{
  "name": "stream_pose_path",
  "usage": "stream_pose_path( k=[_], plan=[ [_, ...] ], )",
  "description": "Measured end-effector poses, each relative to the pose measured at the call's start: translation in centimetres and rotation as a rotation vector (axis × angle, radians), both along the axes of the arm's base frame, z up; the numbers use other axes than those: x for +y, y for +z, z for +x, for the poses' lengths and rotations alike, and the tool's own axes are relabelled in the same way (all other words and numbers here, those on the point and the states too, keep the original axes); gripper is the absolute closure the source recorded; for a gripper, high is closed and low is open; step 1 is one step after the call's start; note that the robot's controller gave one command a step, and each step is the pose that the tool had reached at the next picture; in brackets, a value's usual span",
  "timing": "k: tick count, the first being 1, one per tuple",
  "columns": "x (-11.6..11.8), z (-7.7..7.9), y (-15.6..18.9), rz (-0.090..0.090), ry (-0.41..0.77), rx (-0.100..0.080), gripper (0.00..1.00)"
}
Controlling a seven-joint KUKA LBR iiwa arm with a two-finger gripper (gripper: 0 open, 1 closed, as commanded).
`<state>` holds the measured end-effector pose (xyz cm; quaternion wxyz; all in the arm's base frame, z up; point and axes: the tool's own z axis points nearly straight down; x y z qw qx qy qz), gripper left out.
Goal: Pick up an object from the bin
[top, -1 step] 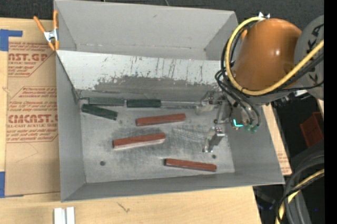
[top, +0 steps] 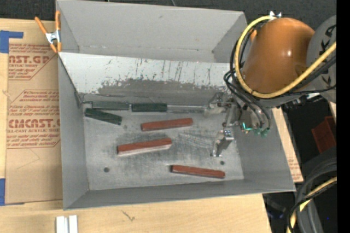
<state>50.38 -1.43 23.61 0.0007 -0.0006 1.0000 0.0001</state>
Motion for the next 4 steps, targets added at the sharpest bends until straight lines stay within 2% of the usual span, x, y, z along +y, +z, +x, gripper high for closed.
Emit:
stream_pose_path(
  k=[1, 2, 3, 4],
  plan=[
    [-0.2, -0.2, -5.2, -0.001, 0.047, -0.007, 0.00],
    [-2.1, -1.9, -13.3, 0.000, -0.053, 0.002, 1.00],
    [-2.1, -1.9, -13.3, 0.000, -0.053, 0.003, 0.00],
    [-2.1, -1.9, -13.3, 0.000, -0.053, 0.003, 0.00]
  ],
)
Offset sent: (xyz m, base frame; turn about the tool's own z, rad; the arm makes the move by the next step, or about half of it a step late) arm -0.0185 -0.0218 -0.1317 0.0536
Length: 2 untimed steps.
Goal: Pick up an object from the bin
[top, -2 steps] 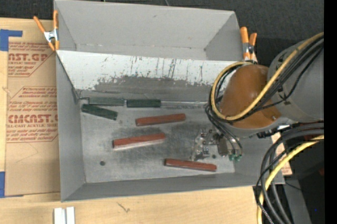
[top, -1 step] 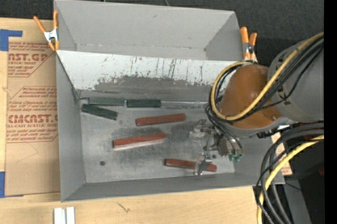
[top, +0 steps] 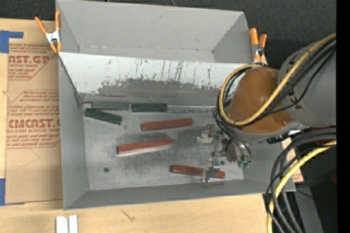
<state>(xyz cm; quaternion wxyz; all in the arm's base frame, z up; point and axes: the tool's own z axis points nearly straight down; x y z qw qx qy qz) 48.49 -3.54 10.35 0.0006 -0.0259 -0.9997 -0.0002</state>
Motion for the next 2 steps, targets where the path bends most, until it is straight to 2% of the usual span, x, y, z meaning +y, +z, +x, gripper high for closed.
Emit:
stream_pose_path(
  k=[1, 2],
  plan=[
    [3.08, 0.14, -2.67, -0.001, -0.013, -0.004, 1.00],
    [3.08, 0.14, -2.68, -0.001, -0.013, -0.004, 1.00]
  ],
)
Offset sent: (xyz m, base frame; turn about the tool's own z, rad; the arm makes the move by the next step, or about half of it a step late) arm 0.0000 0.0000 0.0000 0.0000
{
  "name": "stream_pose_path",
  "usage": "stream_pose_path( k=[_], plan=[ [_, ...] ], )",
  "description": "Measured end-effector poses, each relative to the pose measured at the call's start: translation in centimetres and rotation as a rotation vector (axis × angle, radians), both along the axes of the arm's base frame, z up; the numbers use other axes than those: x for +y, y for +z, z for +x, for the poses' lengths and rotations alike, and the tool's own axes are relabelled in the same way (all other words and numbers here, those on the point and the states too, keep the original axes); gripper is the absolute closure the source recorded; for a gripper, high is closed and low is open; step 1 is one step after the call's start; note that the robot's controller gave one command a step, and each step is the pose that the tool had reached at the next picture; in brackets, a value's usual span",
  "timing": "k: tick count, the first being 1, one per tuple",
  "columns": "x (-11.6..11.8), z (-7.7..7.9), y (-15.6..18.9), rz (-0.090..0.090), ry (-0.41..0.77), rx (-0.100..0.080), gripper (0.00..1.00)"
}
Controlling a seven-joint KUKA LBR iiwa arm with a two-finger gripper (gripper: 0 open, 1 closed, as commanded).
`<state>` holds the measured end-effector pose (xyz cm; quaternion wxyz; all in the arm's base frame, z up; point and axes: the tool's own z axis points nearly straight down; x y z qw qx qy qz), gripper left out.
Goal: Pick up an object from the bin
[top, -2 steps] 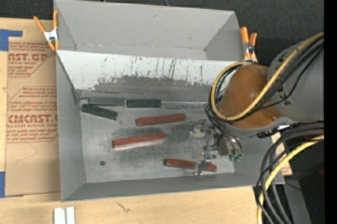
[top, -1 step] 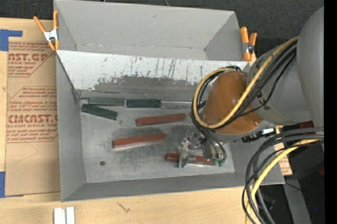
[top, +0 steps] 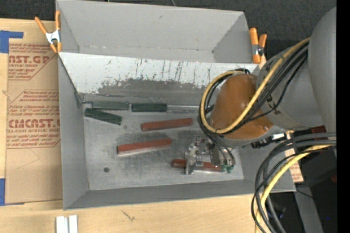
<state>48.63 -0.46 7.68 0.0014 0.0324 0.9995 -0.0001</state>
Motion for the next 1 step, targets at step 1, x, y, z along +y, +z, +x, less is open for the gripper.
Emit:
stream_pose_path(
  k=[1],
  plan=[
    [0.77, 0.69, 17.05, 0.001, -0.006, -0.005, 1.00]
  ],
)
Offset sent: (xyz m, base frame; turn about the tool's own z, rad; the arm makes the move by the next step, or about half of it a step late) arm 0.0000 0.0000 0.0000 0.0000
